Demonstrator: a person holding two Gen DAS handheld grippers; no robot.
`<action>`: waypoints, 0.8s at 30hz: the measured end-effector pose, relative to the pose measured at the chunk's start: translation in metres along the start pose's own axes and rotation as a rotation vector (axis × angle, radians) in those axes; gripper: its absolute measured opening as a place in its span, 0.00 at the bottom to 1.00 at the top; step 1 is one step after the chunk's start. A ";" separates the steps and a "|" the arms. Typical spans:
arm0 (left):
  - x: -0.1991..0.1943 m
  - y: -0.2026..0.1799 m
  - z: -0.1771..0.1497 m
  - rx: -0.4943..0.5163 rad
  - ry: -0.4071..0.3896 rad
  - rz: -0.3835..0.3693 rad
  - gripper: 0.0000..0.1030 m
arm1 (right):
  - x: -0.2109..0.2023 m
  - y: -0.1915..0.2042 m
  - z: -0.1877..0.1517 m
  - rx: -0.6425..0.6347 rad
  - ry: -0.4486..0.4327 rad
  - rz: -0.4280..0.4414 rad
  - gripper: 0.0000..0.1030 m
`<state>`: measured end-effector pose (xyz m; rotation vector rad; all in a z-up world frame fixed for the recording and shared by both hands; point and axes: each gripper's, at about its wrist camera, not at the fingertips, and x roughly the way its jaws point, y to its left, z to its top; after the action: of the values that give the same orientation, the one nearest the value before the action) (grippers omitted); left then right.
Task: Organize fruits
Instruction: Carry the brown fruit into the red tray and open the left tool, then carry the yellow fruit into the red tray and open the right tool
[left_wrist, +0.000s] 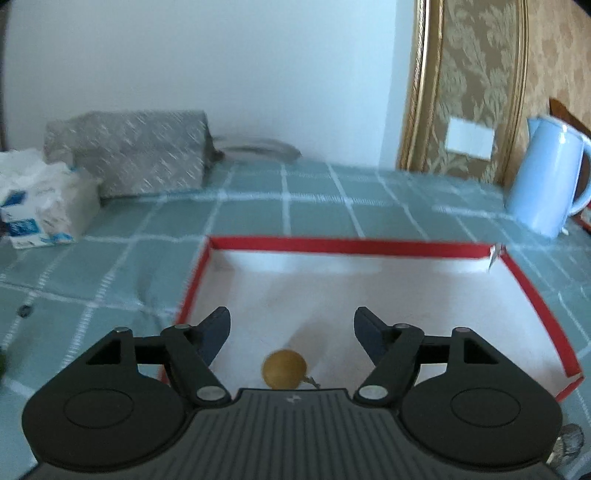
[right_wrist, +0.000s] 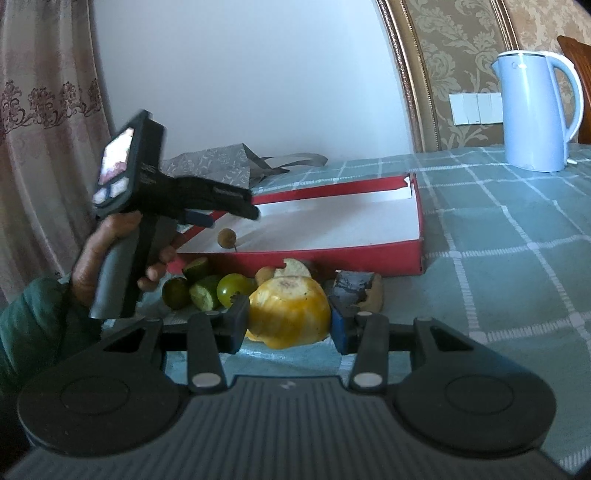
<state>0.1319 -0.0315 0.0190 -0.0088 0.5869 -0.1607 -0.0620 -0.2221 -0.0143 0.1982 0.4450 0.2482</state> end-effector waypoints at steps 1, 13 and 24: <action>-0.010 0.003 -0.002 0.000 -0.024 0.000 0.72 | 0.000 -0.001 0.000 0.002 0.000 0.002 0.41; -0.108 0.032 -0.080 0.004 -0.047 0.000 0.75 | 0.001 -0.002 0.000 0.008 0.006 0.003 0.41; -0.114 0.030 -0.106 0.066 -0.027 -0.165 0.76 | -0.004 0.011 0.000 -0.067 -0.007 -0.015 0.41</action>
<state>-0.0151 0.0198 -0.0080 0.0048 0.5539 -0.3396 -0.0681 -0.2125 -0.0099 0.1304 0.4302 0.2470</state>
